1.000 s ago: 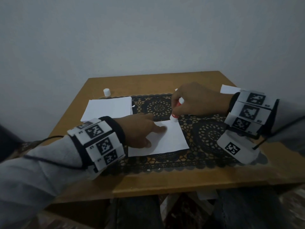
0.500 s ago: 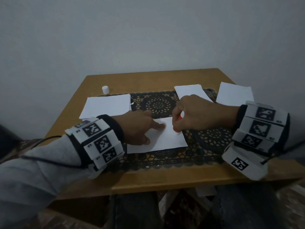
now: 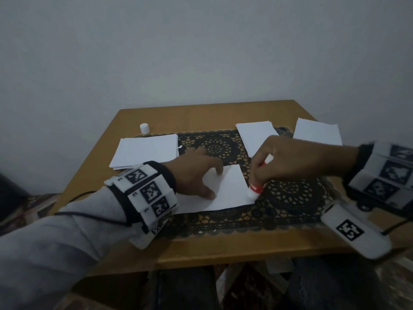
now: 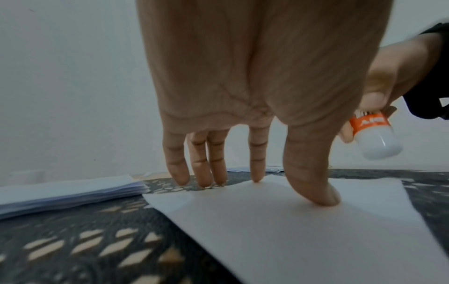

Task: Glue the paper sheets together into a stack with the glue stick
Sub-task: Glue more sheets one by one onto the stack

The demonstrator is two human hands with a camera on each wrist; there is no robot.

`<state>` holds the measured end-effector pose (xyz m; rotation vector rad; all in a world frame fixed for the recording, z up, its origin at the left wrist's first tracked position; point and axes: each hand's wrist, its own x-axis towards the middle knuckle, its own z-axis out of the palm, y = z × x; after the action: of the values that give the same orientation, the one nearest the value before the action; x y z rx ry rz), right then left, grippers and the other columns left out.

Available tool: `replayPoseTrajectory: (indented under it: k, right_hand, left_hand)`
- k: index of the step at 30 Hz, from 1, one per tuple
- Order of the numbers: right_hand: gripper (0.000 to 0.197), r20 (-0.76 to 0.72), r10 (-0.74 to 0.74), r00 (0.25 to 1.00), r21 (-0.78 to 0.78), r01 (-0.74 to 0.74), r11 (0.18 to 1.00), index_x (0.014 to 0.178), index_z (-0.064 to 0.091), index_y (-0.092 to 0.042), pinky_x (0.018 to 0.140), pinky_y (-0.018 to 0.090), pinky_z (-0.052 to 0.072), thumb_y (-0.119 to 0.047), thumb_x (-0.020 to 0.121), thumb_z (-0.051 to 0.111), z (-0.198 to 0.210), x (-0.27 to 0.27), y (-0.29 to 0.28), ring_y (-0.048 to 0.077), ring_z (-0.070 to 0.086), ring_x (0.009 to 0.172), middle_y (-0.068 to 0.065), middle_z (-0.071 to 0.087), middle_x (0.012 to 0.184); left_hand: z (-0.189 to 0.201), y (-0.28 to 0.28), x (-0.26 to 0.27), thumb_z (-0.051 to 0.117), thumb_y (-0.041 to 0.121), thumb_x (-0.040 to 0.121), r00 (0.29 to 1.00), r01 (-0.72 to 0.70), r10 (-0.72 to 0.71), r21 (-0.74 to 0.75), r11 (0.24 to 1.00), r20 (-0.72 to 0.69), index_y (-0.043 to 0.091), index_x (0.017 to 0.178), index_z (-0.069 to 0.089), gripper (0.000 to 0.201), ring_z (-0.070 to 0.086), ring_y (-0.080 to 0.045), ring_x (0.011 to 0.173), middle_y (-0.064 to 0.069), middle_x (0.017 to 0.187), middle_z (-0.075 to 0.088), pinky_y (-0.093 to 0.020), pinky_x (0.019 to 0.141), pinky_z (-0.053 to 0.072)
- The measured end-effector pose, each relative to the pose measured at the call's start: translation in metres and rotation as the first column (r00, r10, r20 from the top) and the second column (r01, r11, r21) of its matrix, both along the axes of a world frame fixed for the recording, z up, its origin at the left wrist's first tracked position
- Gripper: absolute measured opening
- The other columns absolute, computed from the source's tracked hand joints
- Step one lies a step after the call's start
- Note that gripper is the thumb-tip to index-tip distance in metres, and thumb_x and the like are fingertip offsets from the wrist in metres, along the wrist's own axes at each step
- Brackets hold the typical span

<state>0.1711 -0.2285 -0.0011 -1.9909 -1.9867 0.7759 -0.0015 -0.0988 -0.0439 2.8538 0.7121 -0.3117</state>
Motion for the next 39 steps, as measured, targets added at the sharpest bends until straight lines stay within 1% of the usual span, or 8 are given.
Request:
replayPoseTrajectory:
  k: [7, 12, 15, 21, 31, 33, 36, 39]
  right_hand:
    - [0.016, -0.069, -0.074, 0.995, 0.028, 0.077, 0.997, 0.078, 0.079, -0.029, 0.088, 0.05, 0.05, -0.03, 0.087, 0.066, 0.007, 0.027, -0.01, 0.028, 0.065, 0.095, -0.003, 0.075, 0.086]
    - [0.016, -0.131, -0.083, 0.988, 0.037, 0.089, 0.995, 0.079, 0.079, -0.024, 0.072, 0.014, 0.042, -0.023, 0.088, 0.066, -0.001, 0.032, -0.013, 0.002, 0.065, 0.088, -0.013, 0.074, 0.083]
    - [0.015, -0.128, -0.084, 0.988, 0.054, 0.092, 0.994, 0.078, 0.079, -0.027, 0.079, 0.024, 0.05, -0.028, 0.087, 0.066, -0.002, 0.034, -0.011, 0.006, 0.066, 0.088, -0.013, 0.074, 0.084]
    - [0.013, -0.111, -0.103, 0.988, 0.137, 0.118, 0.983, 0.08, 0.079, -0.027, 0.075, 0.019, 0.039, -0.029, 0.085, 0.067, 0.002, 0.032, -0.004, -0.004, 0.061, 0.089, -0.02, 0.072, 0.083]
    - [0.015, -0.085, -0.185, 0.979, 0.403, 0.203, 0.892, 0.077, 0.066, -0.025, 0.055, 0.019, 0.039, -0.035, 0.076, 0.077, 0.004, 0.019, 0.014, 0.004, 0.054, 0.064, -0.007, 0.062, 0.077]
    - [0.017, -0.097, -0.187, 0.978, 0.408, 0.211, 0.888, 0.076, 0.067, -0.022, 0.054, 0.019, 0.04, -0.034, 0.075, 0.078, 0.001, 0.016, 0.02, 0.003, 0.056, 0.063, -0.007, 0.063, 0.076]
    - [0.024, -0.048, -0.184, 0.982, 0.376, 0.188, 0.907, 0.08, 0.065, -0.019, 0.063, 0.03, 0.044, -0.04, 0.075, 0.074, -0.01, 0.01, 0.028, 0.012, 0.057, 0.075, -0.003, 0.063, 0.082]
    - [0.021, 0.034, -0.221, 0.975, 0.347, 0.196, 0.917, 0.092, 0.062, -0.023, 0.064, 0.01, 0.028, -0.041, 0.084, 0.067, -0.017, 0.006, 0.031, 0.003, 0.049, 0.081, -0.015, 0.054, 0.093]
  left_hand:
    - [0.006, 0.011, 0.006, 0.078, 0.053, 0.067, 0.994, -0.087, 0.083, -0.056, 0.995, -0.069, 0.02, 0.126, 0.04, 0.077, 0.047, -0.019, 0.102, -0.002, 0.116, 0.05, -0.034, 0.086, 0.044]
    - [0.007, 0.013, 0.008, 0.079, 0.05, 0.068, 0.994, -0.099, 0.094, -0.106, 0.989, -0.052, 0.025, 0.109, 0.047, 0.057, 0.049, -0.013, 0.087, 0.007, 0.096, 0.05, -0.028, 0.071, 0.042]
    - [0.012, 0.012, 0.009, 0.076, 0.04, 0.076, 0.999, -0.047, 0.049, -0.137, 0.989, 0.01, 0.03, 0.082, 0.047, 0.032, 0.045, -0.006, 0.073, 0.014, 0.083, 0.047, -0.022, 0.06, 0.035]
    - [0.028, 0.011, 0.003, 0.067, 0.0, 0.079, 0.964, -0.004, 0.089, -0.321, 0.947, 0.252, 0.037, 0.14, 0.036, 0.078, 0.058, 0.001, 0.084, 0.011, 0.099, 0.062, -0.025, 0.077, 0.049]
    - [0.014, -0.005, -0.016, 0.052, -0.002, 0.087, 0.933, -0.205, 0.277, -0.291, 0.934, 0.229, 0.028, 0.12, 0.066, 0.046, 0.054, -0.017, 0.102, 0.011, 0.123, 0.042, -0.016, 0.06, 0.039]
    - [0.011, -0.005, -0.02, 0.054, 0.003, 0.089, 0.947, -0.205, 0.267, -0.307, 0.929, 0.176, 0.029, 0.115, 0.068, 0.04, 0.053, -0.011, 0.073, 0.012, 0.08, 0.05, -0.009, 0.054, 0.036]
    - [0.012, -0.004, -0.022, 0.058, 0.01, 0.09, 0.96, -0.204, 0.258, -0.355, 0.913, 0.112, 0.029, 0.124, 0.061, 0.038, 0.05, -0.003, 0.073, 0.012, 0.092, 0.055, -0.008, 0.059, 0.037]
    - [0.01, -0.004, -0.023, 0.055, 0.014, 0.093, 0.96, -0.227, 0.271, -0.374, 0.899, 0.066, 0.029, 0.127, 0.055, 0.037, 0.049, -0.004, 0.083, 0.012, 0.1, 0.048, -0.01, 0.065, 0.039]
